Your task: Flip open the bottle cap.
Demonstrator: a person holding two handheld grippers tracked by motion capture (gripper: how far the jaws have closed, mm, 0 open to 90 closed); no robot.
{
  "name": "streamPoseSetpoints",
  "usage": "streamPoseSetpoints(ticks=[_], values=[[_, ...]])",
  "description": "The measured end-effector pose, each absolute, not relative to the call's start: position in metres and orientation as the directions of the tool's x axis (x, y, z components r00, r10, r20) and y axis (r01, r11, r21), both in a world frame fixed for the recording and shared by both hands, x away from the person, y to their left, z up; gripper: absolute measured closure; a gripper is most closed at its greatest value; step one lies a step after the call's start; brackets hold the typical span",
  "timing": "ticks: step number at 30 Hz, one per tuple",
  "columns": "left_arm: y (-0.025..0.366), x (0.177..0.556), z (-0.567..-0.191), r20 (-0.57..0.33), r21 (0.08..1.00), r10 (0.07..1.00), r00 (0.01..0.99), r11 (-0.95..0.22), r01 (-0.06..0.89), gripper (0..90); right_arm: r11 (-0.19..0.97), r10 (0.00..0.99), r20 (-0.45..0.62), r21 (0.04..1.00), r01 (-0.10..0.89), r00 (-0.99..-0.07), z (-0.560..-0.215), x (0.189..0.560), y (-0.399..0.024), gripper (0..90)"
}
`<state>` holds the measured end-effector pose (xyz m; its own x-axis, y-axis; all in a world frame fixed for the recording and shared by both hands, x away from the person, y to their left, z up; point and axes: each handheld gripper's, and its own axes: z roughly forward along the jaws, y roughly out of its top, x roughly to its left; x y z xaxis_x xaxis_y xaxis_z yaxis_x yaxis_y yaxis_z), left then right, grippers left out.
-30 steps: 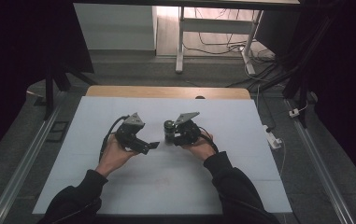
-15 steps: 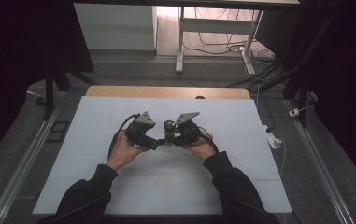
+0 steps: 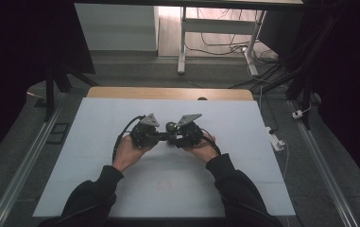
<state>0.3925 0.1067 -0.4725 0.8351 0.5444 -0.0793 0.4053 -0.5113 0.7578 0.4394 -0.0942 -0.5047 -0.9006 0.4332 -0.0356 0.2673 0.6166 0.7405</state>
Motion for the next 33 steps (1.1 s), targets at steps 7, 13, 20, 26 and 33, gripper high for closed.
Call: streamPoseSetpoints(ticks=[7, 13, 20, 26, 33], values=[[0.102, 0.395, -0.475, -0.074, 0.755, 0.553, 0.830, -0.512, 0.409, 88.5, 0.616, 0.435, -0.036, 0.740, 0.269, -0.900, -0.505, 0.439, -0.094, 52.4], [0.102, 0.394, -0.470, -0.067, 0.762, 0.548, 0.834, -0.512, 0.398, 88.5, 0.617, 0.435, -0.036, 0.740, 0.269, -0.900, -0.505, 0.439, -0.094, 52.4], [0.102, 0.392, -0.468, -0.073, 0.766, 0.548, 0.833, -0.505, 0.399, 88.5, 0.617, 0.434, -0.036, 0.740, 0.268, -0.900, -0.505, 0.439, -0.094, 52.4], [0.102, 0.392, -0.463, -0.074, 0.774, 0.553, 0.830, -0.493, 0.398, 88.5, 0.618, 0.436, -0.034, 0.738, 0.272, -0.899, -0.504, 0.439, -0.094, 52.4], [0.101, 0.394, -0.460, -0.080, 0.779, 0.563, 0.823, -0.480, 0.404, 88.6, 0.619, 0.436, -0.035, 0.737, 0.271, -0.899, -0.504, 0.439, -0.094, 52.4]])
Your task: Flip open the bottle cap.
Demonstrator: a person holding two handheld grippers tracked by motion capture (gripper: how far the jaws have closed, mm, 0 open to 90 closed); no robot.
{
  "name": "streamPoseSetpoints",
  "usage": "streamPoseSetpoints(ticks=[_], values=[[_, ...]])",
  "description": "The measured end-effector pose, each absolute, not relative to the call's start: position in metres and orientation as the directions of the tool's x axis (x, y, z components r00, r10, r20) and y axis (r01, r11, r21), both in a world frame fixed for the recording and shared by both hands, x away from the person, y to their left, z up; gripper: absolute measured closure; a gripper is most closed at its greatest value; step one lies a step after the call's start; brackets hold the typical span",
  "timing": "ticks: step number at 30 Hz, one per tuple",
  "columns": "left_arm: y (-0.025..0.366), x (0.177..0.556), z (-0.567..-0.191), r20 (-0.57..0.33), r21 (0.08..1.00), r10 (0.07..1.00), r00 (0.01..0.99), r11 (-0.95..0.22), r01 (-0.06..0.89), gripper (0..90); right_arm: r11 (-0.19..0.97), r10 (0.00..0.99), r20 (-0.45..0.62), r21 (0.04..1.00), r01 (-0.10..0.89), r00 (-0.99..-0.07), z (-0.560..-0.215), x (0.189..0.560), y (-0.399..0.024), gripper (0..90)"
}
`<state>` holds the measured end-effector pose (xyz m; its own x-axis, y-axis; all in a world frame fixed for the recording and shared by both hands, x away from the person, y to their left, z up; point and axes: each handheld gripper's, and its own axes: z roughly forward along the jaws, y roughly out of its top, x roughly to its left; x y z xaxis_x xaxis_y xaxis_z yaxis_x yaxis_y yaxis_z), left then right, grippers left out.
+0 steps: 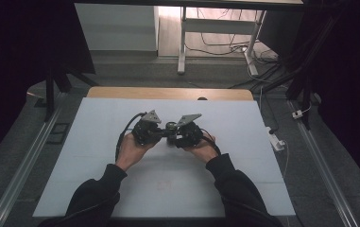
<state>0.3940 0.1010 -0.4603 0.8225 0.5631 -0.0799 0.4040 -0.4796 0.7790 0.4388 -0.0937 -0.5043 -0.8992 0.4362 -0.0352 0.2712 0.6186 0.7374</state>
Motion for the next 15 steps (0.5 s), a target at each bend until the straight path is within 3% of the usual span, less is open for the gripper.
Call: streamPoseSetpoints(ticks=[15], values=[[0.102, 0.402, -0.447, -0.068, 0.783, 0.578, 0.813, -0.475, 0.403, 88.7, 0.618, 0.434, -0.036, 0.738, 0.269, -0.900, -0.504, 0.439, -0.094, 52.4]])
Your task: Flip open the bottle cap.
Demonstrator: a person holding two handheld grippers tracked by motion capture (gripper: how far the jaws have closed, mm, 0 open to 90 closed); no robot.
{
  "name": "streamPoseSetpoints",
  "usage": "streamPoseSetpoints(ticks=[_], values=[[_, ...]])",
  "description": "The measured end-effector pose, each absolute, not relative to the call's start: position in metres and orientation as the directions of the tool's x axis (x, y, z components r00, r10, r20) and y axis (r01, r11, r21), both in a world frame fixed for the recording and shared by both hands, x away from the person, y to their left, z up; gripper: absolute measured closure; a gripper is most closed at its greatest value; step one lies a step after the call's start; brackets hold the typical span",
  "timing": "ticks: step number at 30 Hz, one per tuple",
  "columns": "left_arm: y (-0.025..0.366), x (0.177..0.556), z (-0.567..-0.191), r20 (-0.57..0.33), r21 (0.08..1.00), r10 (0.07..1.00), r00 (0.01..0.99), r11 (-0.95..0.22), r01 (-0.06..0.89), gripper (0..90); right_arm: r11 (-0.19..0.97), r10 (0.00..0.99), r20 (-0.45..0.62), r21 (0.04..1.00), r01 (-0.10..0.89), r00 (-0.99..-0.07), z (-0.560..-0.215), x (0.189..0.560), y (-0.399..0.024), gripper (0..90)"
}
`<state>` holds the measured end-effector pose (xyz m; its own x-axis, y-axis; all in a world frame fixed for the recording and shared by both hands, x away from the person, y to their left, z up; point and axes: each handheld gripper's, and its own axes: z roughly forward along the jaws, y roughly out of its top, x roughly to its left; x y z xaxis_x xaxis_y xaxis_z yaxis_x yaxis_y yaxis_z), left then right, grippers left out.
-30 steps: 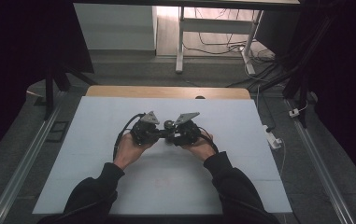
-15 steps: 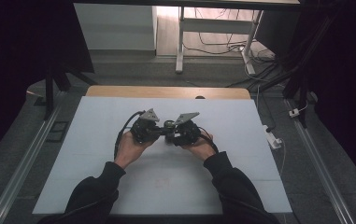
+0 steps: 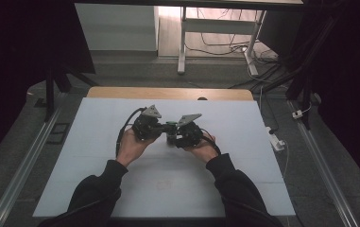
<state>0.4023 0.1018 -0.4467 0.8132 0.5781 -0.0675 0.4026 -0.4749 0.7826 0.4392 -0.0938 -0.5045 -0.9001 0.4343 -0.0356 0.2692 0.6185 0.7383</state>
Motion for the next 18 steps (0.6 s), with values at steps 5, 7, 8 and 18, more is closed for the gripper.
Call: streamPoseSetpoints(ticks=[5, 7, 8, 18], values=[[0.101, 0.407, -0.442, -0.061, 0.783, 0.586, 0.808, -0.474, 0.403, 88.7, 0.619, 0.431, -0.038, 0.739, 0.265, -0.902, -0.505, 0.440, -0.094, 52.4], [0.101, 0.410, -0.441, -0.058, 0.779, 0.593, 0.803, -0.476, 0.408, 88.7, 0.621, 0.430, -0.039, 0.738, 0.265, -0.902, -0.505, 0.439, -0.094, 52.4], [0.101, 0.411, -0.441, -0.056, 0.777, 0.596, 0.801, -0.478, 0.410, 88.7, 0.621, 0.430, -0.039, 0.738, 0.265, -0.902, -0.505, 0.439, -0.094, 52.4], [0.105, 0.428, -0.443, -0.063, 0.769, 0.640, 0.766, -0.459, 0.446, 88.7, 0.622, 0.427, -0.041, 0.739, 0.261, -0.903, -0.505, 0.439, -0.094, 52.4]])
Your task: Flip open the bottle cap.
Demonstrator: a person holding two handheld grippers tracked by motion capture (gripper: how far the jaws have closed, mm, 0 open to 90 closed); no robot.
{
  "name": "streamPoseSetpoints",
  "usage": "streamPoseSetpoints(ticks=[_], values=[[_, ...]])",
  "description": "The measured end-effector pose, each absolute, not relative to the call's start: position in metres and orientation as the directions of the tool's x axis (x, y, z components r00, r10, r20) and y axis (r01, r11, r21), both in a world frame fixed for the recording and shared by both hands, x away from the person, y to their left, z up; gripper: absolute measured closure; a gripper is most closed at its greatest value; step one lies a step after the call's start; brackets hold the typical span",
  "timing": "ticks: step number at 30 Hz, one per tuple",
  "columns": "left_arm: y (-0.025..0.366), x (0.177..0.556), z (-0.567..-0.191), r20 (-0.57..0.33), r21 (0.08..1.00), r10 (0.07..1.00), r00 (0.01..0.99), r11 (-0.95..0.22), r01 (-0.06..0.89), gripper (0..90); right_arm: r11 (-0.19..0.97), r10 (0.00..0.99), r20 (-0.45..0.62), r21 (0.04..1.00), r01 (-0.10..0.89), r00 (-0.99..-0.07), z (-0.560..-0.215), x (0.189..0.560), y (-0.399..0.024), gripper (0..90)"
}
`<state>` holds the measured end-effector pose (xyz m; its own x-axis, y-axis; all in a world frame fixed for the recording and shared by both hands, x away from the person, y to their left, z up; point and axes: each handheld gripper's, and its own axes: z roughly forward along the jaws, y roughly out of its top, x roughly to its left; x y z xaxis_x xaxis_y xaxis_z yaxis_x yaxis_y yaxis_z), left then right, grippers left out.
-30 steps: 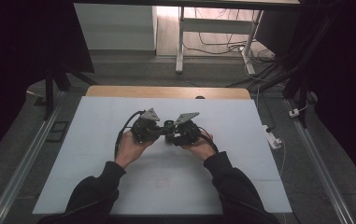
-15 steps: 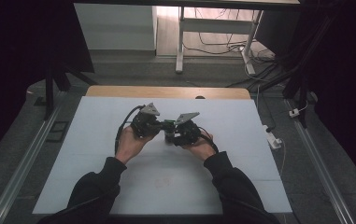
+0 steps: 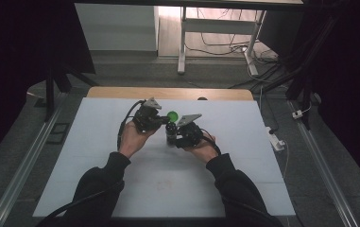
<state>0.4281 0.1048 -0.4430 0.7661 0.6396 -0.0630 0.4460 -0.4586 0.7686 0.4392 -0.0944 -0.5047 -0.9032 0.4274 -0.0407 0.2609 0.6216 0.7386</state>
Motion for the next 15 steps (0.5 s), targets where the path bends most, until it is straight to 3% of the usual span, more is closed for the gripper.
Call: streamPoseSetpoints(ticks=[10, 15], values=[[0.1075, 0.4256, -0.4432, -0.053, 0.763, 0.634, 0.772, -0.473, 0.440, 88.3, 0.619, 0.430, -0.038, 0.740, 0.264, -0.902, -0.5048, 0.4393, -0.0945, 52.2], [0.1084, 0.4205, -0.4423, -0.056, 0.765, 0.625, 0.779, -0.474, 0.435, 84.0, 0.620, 0.435, -0.039, 0.737, 0.268, -0.899, -0.5044, 0.4389, -0.0940, 52.0]])
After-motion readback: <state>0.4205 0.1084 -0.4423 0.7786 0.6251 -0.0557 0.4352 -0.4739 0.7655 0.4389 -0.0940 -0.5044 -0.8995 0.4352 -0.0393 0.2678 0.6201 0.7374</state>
